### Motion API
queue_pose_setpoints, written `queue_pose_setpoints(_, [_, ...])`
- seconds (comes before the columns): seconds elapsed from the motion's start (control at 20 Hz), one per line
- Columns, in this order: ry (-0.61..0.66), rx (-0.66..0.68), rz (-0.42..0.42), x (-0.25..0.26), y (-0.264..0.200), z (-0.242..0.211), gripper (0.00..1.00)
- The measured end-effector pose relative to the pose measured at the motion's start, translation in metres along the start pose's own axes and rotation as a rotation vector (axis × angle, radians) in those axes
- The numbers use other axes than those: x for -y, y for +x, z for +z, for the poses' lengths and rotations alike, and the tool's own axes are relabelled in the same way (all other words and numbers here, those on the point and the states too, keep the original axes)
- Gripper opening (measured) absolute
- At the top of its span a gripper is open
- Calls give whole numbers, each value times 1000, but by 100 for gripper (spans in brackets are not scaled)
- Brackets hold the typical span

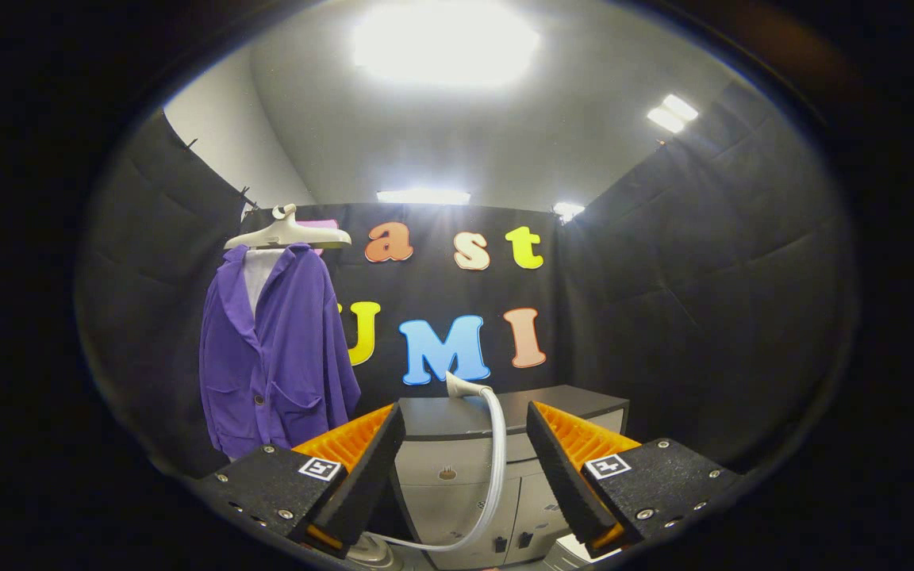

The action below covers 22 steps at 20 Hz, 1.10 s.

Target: Iron the clothes twice with a garment steamer, once on the left side and once on the right side.

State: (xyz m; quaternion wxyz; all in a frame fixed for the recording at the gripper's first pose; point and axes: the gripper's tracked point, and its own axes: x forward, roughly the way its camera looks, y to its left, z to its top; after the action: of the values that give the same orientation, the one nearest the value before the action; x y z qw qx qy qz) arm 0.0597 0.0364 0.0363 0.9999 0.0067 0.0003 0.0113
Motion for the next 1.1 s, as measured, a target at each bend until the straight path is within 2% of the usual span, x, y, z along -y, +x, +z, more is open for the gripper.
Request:
queue_pose_setpoints(0.45, [-16, 9, 53, 7, 93, 34, 95])
queue_pose_setpoints(1.1, [161, -151, 197, 60, 266, 7, 95])
